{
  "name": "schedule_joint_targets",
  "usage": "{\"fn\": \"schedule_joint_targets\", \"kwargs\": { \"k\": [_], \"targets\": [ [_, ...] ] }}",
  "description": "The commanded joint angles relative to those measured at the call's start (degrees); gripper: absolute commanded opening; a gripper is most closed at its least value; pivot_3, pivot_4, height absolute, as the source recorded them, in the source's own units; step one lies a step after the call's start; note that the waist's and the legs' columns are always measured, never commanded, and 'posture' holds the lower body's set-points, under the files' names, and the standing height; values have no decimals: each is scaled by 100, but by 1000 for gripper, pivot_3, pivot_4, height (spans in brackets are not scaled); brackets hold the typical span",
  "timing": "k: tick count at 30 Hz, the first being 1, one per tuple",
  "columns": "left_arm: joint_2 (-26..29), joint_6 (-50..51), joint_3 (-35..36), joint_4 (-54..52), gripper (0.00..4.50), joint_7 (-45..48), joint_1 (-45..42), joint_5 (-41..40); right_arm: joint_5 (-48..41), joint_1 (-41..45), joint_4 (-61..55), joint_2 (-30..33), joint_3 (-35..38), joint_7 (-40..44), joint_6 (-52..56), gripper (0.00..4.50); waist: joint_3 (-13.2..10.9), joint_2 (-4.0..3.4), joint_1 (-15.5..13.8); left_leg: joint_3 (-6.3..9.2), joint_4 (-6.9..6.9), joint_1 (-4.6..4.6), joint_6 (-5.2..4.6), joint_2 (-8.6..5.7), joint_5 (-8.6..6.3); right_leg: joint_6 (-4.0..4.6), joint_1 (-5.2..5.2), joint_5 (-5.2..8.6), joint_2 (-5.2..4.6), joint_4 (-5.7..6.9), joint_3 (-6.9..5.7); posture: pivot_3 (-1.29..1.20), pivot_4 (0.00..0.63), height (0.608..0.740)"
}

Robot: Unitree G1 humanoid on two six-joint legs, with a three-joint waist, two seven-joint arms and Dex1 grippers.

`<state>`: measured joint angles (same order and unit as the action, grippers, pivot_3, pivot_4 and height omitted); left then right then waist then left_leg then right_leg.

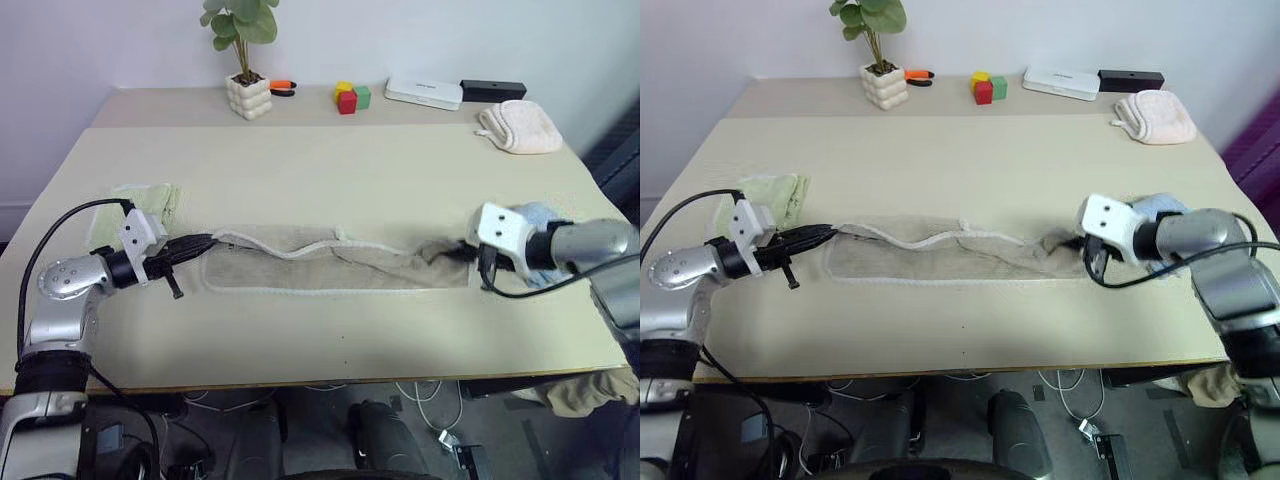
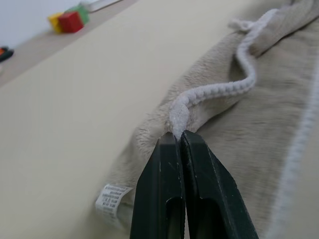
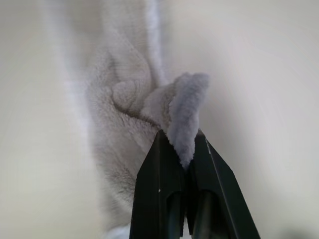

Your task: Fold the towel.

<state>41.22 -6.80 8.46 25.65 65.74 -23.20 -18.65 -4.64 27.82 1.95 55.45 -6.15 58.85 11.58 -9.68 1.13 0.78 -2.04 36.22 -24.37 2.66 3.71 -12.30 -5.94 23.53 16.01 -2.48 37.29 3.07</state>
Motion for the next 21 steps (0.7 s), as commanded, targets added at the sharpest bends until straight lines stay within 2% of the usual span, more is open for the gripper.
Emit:
{"fn": "schedule_joint_targets", "kwargs": {
  "k": [1, 4, 8, 11, 14, 16, 18, 21],
  "targets": [
    [-60, -98, -31, 986, 0, -296, -705, 293, 653, 578, 830, -308, -220, -450, -852, 32, 0, 0, -1, 1, -2, -2, 0, 0, 0, -7, 1, -4, 2, 0, 0, 0, 150, 740],
    [-152, -450, -123, 2141, 0, -765, -1815, 688, 1243, 1356, 1797, -699, -424, -1083, -1482, 32, -4, 3, -16, 3, 1, -9, 0, 0, 0, -11, 7, -6, 5, 5, -1, 0, 150, 740],
    [-297, -1006, -258, 3537, 0, -1836, -3511, 1295, 1947, 2660, 3326, -1139, -601, -2171, -2049, 32, -5, 4, -19, 3, 5, -16, 3, -6, 3, -14, 9, -8, 1, 5, -1, 0, 150, 740],
    [-319, -1152, -219, 4124, 0, -2426, -4276, 1461, 2106, 3253, 4091, -1286, -526, -2758, -2412, 32, -5, 4, -3, 1, -10, -20, 3, -10, 3, -21, 13, -12, -5, -6, 1, 0, 150, 740],
    [-60, -1513, -250, 4412, 0, -2883, -4997, 1713, 2033, 3754, 4558, -1204, -190, -3559, -2945, 32, -6, 4, 7, -2, -22, -26, -4, -10, -2, -28, 23, -5, -6, -9, 2, 0, 150, 740],
    [96, -1790, -300, 4499, 0, -2874, -5094, 1854, 1819, 3705, 4540, -1184, -30, -3524, -3231, 32, -5, 3, 41, -4, -25, -56, -4, -9, -2, -28, 60, -5, -5, -3, 3, 0, 150, 740],
    [216, -1949, -189, 4566, 0, -2518, -5043, 1763, 1277, 3329, 4158, -1209, 253, -3071, -3486, 32, -4, 1, 54, -6, -24, -76, 4, -8, 3, -28, 85, -5, -4, -3, 4, 0, 150, 740],
    [272, -2115, -36, 4510, 0, -1212, -4616, 1439, 642, 2271, 3130, -1104, 333, -2062, -3579, 32, -3, -1, 36, -8, -18, -77, 12, -8, 8, -28, 80, -5, -4, -2, 1, 0, 150, 740]
  ]
}}
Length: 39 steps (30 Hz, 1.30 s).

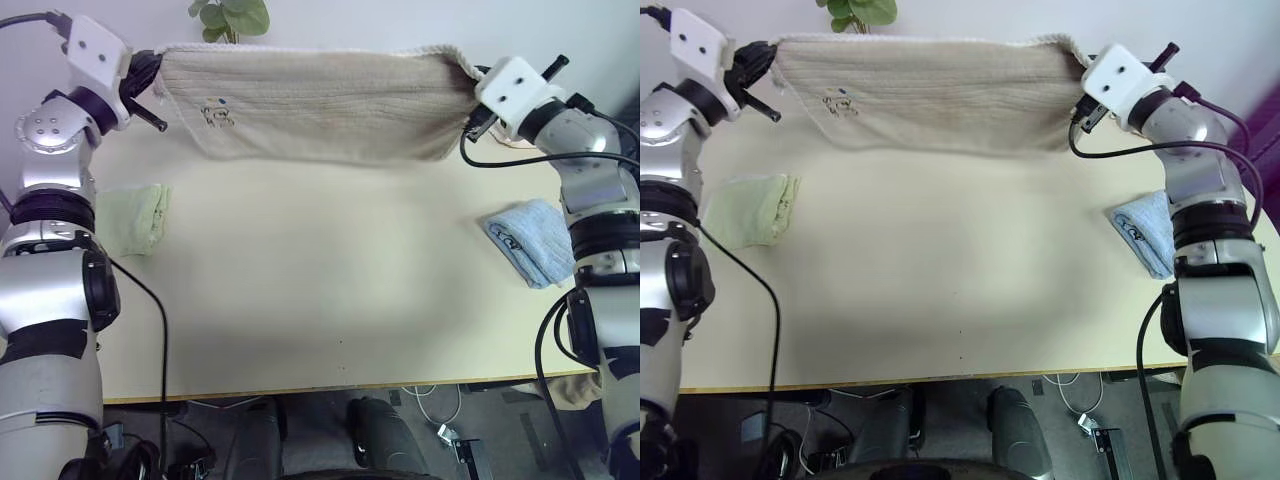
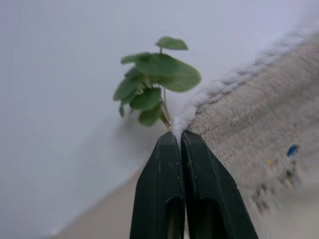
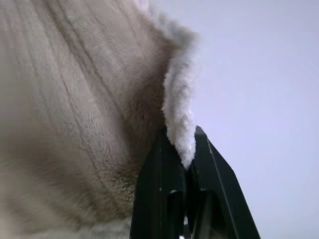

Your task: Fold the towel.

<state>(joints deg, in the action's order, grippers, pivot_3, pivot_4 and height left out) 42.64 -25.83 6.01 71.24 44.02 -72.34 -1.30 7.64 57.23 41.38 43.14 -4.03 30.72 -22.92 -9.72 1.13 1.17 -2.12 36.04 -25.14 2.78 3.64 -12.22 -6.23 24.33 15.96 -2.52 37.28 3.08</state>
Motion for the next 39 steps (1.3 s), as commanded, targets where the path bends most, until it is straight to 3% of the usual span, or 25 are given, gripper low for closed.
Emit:
{"fn": "schedule_joint_targets", "kwargs": {
  "k": [1, 5, 9, 13, 20, 27, 30, 37, 39],
  "targets": [
    [127, -251, 254, -81, 0, 1255, 428, -381, -730, -956, -1122, 146, 145, 958, -33, 32, 1, -3, -9, -3, 1, 1, -1, 0, -1, 0, -4, 0, -2, -1, 0, 0, 150, 740],
    [48, -285, 344, -329, 0, 2438, 1322, -666, -800, -2403, -2140, 8, -67, 1323, 227, 32, 1, -3, -34, -3, 27, 2, -3, -1, -1, -3, -11, -3, -6, 25, 0, 0, 150, 740],
    [-12, -371, 316, -780, 0, 3242, 2110, -857, -741, -2960, -2460, -126, -16, 1237, 387, 32, -1, -5, -31, 0, 61, 3, -2, 1, 0, -1, -7, -3, -4, 68, 1, 0, 150, 740],
    [93, -245, 365, -1489, 0, 3948, 2792, -1171, -786, -3409, -2706, 283, 149, 1577, 62, 32, -1, -5, -46, 3, 83, 2, -3, 4, -1, -1, -8, -2, -2, 84, 2, 0, 150, 740],
    [302, 138, 416, -2434, 0, 4224, 3460, -1521, -1486, -4149, -2866, 845, 93, 2895, 69, 32, 1, -1, -50, 10, 96, 5, -9, 4, -5, -1, -24, -2, -2, 82, -1, 0, 150, 740],
    [472, 648, 468, -3317, 0, 4297, 4181, -1761, -1379, -4124, -2720, 934, 301, 2936, -102, 32, 1, -3, -39, 11, 97, 16, -13, 7, -7, -1, -32, -1, 2, 83, -1, 0, 150, 740],
    [643, 760, 511, -3581, 0, 4495, 4498, -1868, -1293, -4116, -2508, 1033, 300, 2989, -260, 866, 1, -3, -38, 9, 97, 16, -14, 7, -8, 0, -32, -1, 1, 82, 0, 0, 150, 740],
    [637, 1019, 519, -4099, 0, 4336, 4776, -2000, -1575, -4404, -2977, 1035, 189, 3340, 242, 4272, 1, -2, -76, 9, 103, 17, -14, 6, -8, 1, -37, 0, -2, 81, -1, 0, 150, 740],
    [641, 1082, 534, -4212, 0, 4297, 4835, -2025, -1428, -4386, -3069, 1002, 236, 3172, 250, 4272, 1, -3, -56, 10, 102, 18, -15, 7, -8, 1, -37, -1, -1, 82, -1, 0, 150, 740]
  ]
}}
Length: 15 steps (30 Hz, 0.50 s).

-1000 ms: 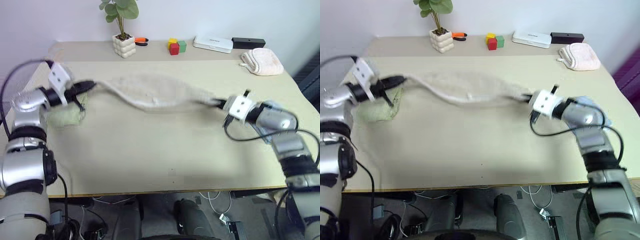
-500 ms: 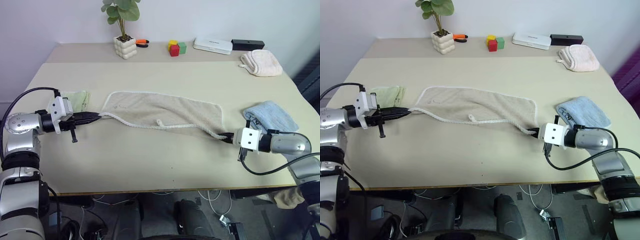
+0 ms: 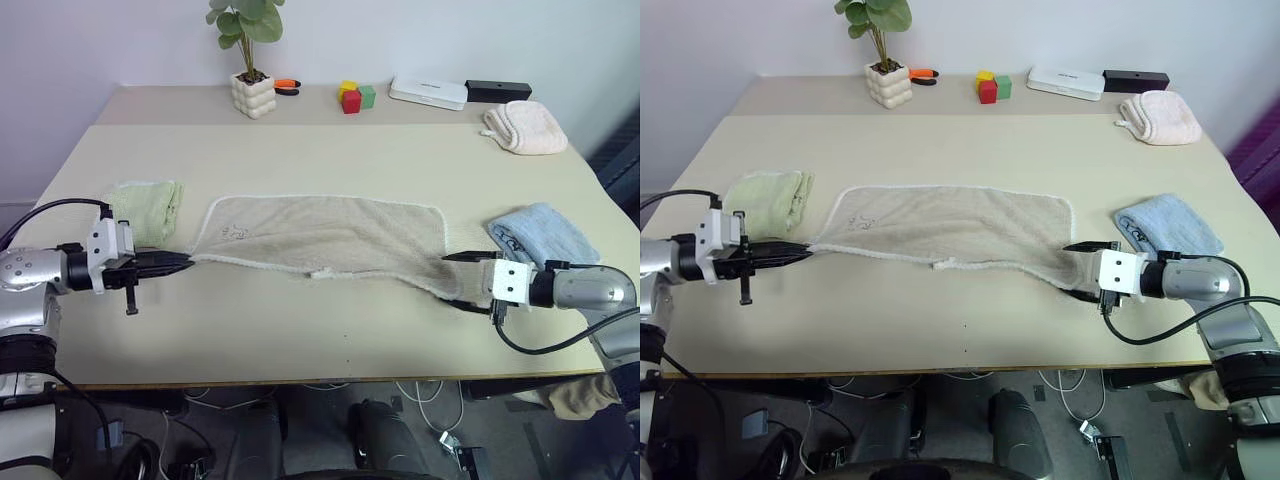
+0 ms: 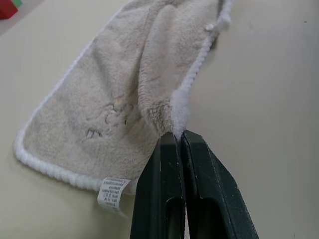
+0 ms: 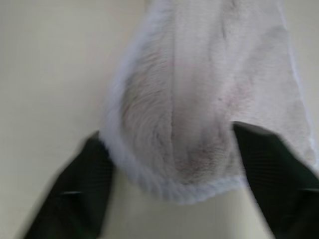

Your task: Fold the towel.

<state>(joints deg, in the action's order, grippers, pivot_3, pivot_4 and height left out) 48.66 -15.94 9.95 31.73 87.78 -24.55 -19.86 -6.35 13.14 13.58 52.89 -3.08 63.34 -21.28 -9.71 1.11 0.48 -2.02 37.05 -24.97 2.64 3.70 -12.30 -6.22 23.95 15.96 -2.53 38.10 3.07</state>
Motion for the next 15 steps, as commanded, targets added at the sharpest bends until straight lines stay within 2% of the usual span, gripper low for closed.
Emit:
{"fn": "schedule_joint_targets", "kwargs": {
  "k": [1, 10, 13, 15],
  "targets": [
    [46, 114, 148, -291, 0, -102, 78, -174, -20, 27, -336, 20, 154, -115, 159, 4272, 0, -1, 17, 0, 0, 0, 0, 0, 0, 0, 0, 0, 0, 0, 0, 0, 150, 740],
    [89, 222, 171, -389, 0, -229, 108, -235, 305, -113, -500, -62, 81, -485, 16, 4272, 1, -1, 2, -1, 1, 4, -1, 0, -1, 0, -2, 0, 1, -1, 0, 0, 150, 740],
    [93, 241, 167, -402, 0, -239, 103, -243, 504, -100, -457, -38, 10, -520, -177, 3494, 1, -1, 9, -2, 1, 4, -1, 0, -1, 0, -3, 0, 0, -1, 0, 0, 150, 740],
    [98, 249, 163, -407, 0, -242, 105, -250, 612, -83, -438, -50, -27, -549, -260, 2500, 1, -1, 16, -1, 0, 5, -1, 0, -1, 0, -3, 0, 2, -1, 0, 0, 150, 740]
  ]
}}
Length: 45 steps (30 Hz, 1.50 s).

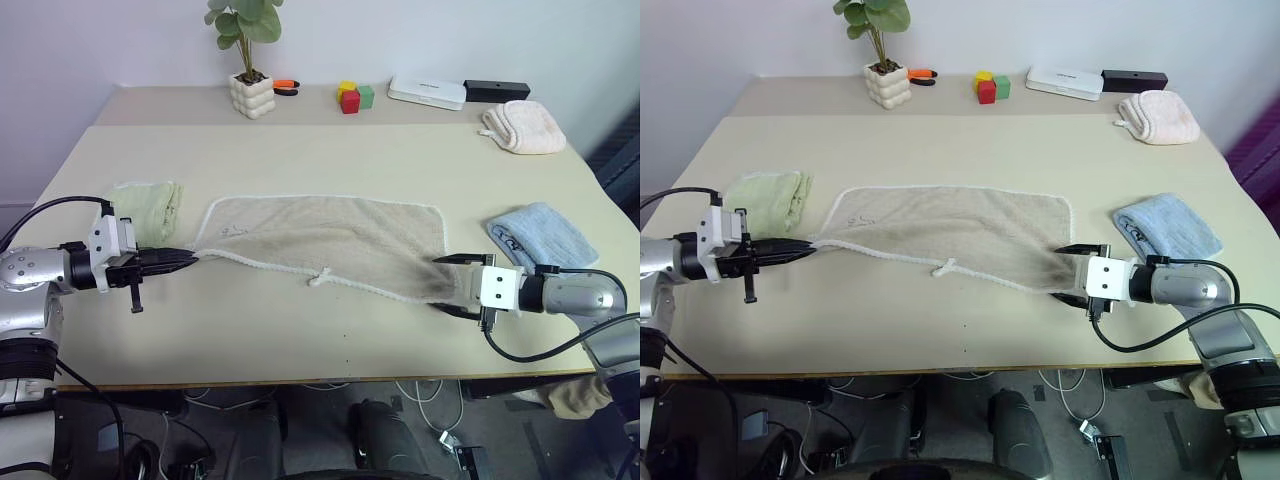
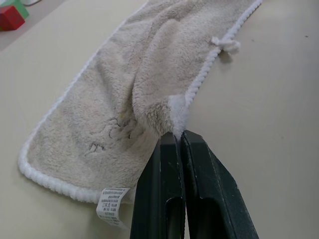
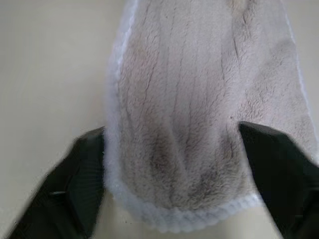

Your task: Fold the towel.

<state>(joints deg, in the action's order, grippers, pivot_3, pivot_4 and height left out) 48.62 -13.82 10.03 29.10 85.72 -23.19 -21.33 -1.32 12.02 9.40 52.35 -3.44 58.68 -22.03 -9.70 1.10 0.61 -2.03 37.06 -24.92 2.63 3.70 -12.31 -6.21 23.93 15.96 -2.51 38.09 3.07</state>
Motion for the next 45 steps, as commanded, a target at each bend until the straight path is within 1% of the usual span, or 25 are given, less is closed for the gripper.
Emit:
{"fn": "schedule_joint_targets", "kwargs": {
  "k": [1, 4, 5, 8, 12, 16, 19, 23, 25, 28, 32, 36, 38, 41, 45],
  "targets": [
    [107, 47, 151, -149, 0, -34, -29, -107, 140, 48, -6, 1, -13, -72, -206, 2003, 0, 0, 5, 0, 0, 0, 0, 0, 0, 0, 0, 0, 0, 0, 0, 0, 150, 740],
    [118, 75, 142, -163, 0, -23, -26, -116, 271, 121, 72, 28, -65, -73, -255, 403, 0, 0, 1, -1, 0, 0, 0, 0, 0, 0, 0, 0, 0, 0, 0, 0, 150, 740],
    [120, 84, 141, -165, 0, -19, -27, -120, 313, 142, 95, 41, -81, -63, -267, 57, 0, 0, 0, 0, 0, 0, 0, 0, 0, 0, 0, 0, 0, 0, 0, 0, 150, 740],
    [123, 81, 136, -169, 0, -17, -16, -114, 415, 210, 165, 75, -125, -4, -189, 57, 0, 0, 2, -1, 0, 0, 0, 0, 0, 0, 0, 0, 0, 0, 0, 0, 150, 740],
    [161, 205, 121, -210, 0, 62, 53, -150, 299, 190, 118, 181, -136, 219, -98, 57, 0, 0, -1, 0, 0, 0, 0, 0, 0, 0, 0, 0, 0, 0, 0, 0, 150, 740],
    [412, 637, 175, -488, 0, 446, 418, -351, -443, -263, -465, 543, 11, 970, 365, 57, 0, 0, 3, -1, -3, 1, -3, 1, -2, 0, -1, 1, -2, -1, 1, 0, 150, 740],
    [596, 731, 234, -622, 0, 653, 707, -423, -1102, -463, -824, 856, 289, 1446, 826, 57, 0, -1, 7, -2, -3, 5, -4, 2, -3, 6, -3, 4, -2, -1, 1, 0, 150, 740],
    [779, 691, 114, -788, 0, 678, 998, -527, -1387, -556, -842, 1069, 474, 1788, 1086, 57, -1, 0, -3, -3, -2, 28, -4, 3, -3, 20, -25, 12, -4, -5, 1, 0, 150, 740],
    [916, 548, 9, -867, 0, 678, 1159, -564, -1504, -646, -892, 1124, 528, 1933, 1206, 57, -1, 0, -2, -4, -5, 47, -13, 3, -11, 43, -43, 26, -8, -10, 0, 0, 150, 740],
    [1111, 205, -106, -820, 0, 678, 1336, -555, -1666, -825, -906, 1257, 648, 2170, 1503, 57, -1, 0, -3, -5, -5, 50, -16, 4, -13, 46, -44, 28, -9, -10, -1, 0, 150, 740],
    [1328, 40, -230, -861, 0, 678, 1642, -736, -1778, -989, -849, 1347, 783, 2376, 1669, 57, -2, -3, 9, -13, -6, 50, -20, 5, -15, 48, -42, 29, -14, -11, 1, 0, 150, 740],
    [1451, -121, -287, -978, 0, 678, 2015, -905, -2103, -1426, -1311, 1448, 1051, 2567, 2138, 57, -2, -3, -3, -13, -10, 52, -22, 8, -17, 54, -40, 34, -13, -11, 0, 0, 150, 740],
    [1421, -138, -294, -873, 0, 678, 2025, -957, -2109, -1523, -1378, 1389, 1175, 2484, 2159, 57, -2, -3, -2, -13, -9, 52, -23, 8, -18, 55, -40, 35, -13, -11, 0, 0, 150, 740],
    [1221, -175, -200, -702, 0, 678, 1770, -917, -1918, -1450, -1266, 1270, 1208, 2300, 1967, 57, -2, -3, -6, -14, -6, 53, -23, 8, -18, 56, -41, 35, -14, -12, 0, 0, 150, 740],
    [923, -271, -235, -183, 0, 670, 888, -673, -1511, -653, -882, 1007, 942, 1901, 1755, 57, -2, -3, -6, -13, 0, 52, -23, 7, -18, 55, -41, 35, -11, -11, -2, 0, 150, 740]
  ]
}}
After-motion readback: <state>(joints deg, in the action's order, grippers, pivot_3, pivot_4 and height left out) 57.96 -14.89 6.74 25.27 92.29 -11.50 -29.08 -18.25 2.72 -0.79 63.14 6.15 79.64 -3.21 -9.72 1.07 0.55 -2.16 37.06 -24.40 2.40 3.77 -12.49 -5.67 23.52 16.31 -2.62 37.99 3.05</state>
